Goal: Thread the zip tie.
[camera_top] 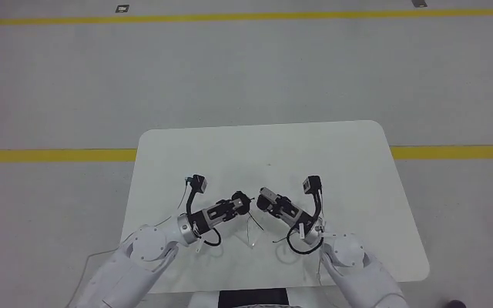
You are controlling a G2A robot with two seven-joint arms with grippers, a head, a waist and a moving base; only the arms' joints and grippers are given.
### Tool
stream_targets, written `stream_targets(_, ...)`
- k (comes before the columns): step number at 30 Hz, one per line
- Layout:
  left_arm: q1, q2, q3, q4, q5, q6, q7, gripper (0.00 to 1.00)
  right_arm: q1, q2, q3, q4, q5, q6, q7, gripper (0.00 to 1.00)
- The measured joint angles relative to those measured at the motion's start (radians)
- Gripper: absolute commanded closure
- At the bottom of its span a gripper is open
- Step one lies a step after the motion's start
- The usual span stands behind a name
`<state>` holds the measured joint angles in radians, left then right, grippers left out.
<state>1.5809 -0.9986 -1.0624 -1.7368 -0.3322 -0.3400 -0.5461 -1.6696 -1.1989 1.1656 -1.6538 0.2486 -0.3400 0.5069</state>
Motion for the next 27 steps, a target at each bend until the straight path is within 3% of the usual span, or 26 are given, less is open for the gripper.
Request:
stream_targets(7, 0.044, 0.009, -0.053, -0.041, 0.007, 0.0, -0.021, 1.0, -0.021, 0.011, 0.069, 0.004, 0.02, 0.0, 0.056, 0.0)
stream_targets(11, 0.04, 0.012, -0.068, -0.082, 0.071, 0.0, -0.053, 1.0, -0.024, 0.013, 0.081, 0.004, 0.02, 0.0, 0.079, 0.0)
stream_targets(20, 0.04, 0.012, -0.073, -0.069, 0.075, 0.004, -0.032, 1.0, -0.024, 0.013, 0.081, 0.004, 0.02, 0.0, 0.078, 0.0)
stream_targets(24, 0.072, 0.019, -0.134, -0.093, 0.044, 0.0, -0.015, 1.0, -0.024, 0.013, 0.081, 0.004, 0.02, 0.0, 0.078, 0.0)
stream_targets(27, 0.117, 0.022, -0.2, -0.13, 0.025, 0.0, -0.017, 1.0, -0.024, 0.013, 0.081, 0.004, 0.02, 0.0, 0.078, 0.0)
